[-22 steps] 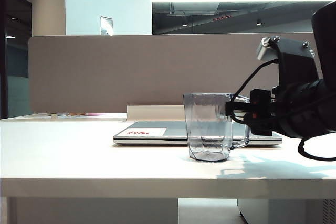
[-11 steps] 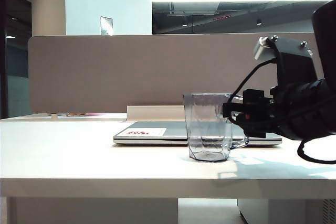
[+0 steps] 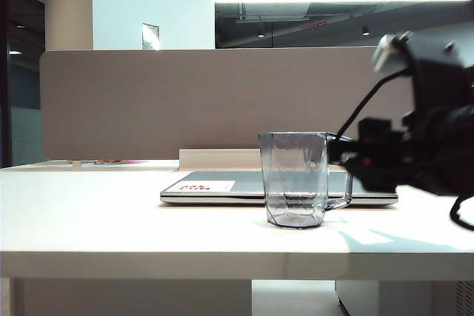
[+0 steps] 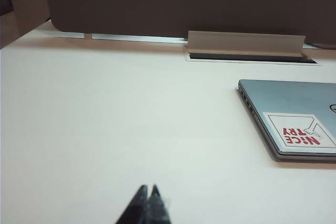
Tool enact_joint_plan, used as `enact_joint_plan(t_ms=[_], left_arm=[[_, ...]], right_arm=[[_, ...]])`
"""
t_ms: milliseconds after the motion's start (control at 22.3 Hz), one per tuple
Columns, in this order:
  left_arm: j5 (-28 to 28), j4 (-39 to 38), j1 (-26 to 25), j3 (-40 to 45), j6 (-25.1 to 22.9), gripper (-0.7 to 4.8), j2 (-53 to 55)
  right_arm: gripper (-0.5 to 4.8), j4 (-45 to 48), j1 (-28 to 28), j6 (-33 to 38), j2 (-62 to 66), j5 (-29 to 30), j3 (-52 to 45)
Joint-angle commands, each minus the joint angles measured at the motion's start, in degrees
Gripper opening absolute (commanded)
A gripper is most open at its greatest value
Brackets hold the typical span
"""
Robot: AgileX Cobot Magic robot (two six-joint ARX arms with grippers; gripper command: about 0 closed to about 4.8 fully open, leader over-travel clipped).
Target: Pick up the water cup and place it on the side of the laptop close to you.
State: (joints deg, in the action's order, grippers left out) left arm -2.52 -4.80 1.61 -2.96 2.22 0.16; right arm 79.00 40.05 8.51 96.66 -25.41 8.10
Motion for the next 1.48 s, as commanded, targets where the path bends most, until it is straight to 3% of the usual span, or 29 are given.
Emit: enact_joint_plan(t_ms=[45, 180, 269, 763, 943, 1212, 1482], left_arm=[[-0.2, 0.5, 0.1, -0.1, 0.1, -0.03, 0.1], [-0.2, 0.6, 0.1, -0.1, 0.1, -0.03, 0.1], [-0.2, 0.6, 0.1, -0.1, 0.1, -0.03, 0.1], [-0.2, 0.6, 0.1, -0.1, 0.1, -0.03, 0.1], [-0.3, 0.6, 0.1, -0.1, 0.1, -0.03, 0.1], [-0.3, 0.6, 0.1, -0.1, 0.1, -0.03, 0.1], [-0.2, 0.6, 0.1, -0.1, 0.1, -0.03, 0.1]], right_arm=[[1.57, 1.7, -0.2, -0.6, -4.6, -0.7, -1.6], [0.48, 1.6, -0.2, -6.3, -10.7, -0.7, -3.1], [0.02, 1.6, -0.2, -9.8, -15.1, -1.2, -4.2], [-0.01, 0.6, -0.3, -15.3, -23.7, -13.0, -4.8], [-0.01, -5.4, -1.3, -15.4, -28.7, -14.9, -5.0], [-0.01, -22.9, -9.4, -14.0, -41.3, -3.2, -5.1], [-0.01, -41.6, -22.4, -3.8, -53.3, 12.6, -5.1]])
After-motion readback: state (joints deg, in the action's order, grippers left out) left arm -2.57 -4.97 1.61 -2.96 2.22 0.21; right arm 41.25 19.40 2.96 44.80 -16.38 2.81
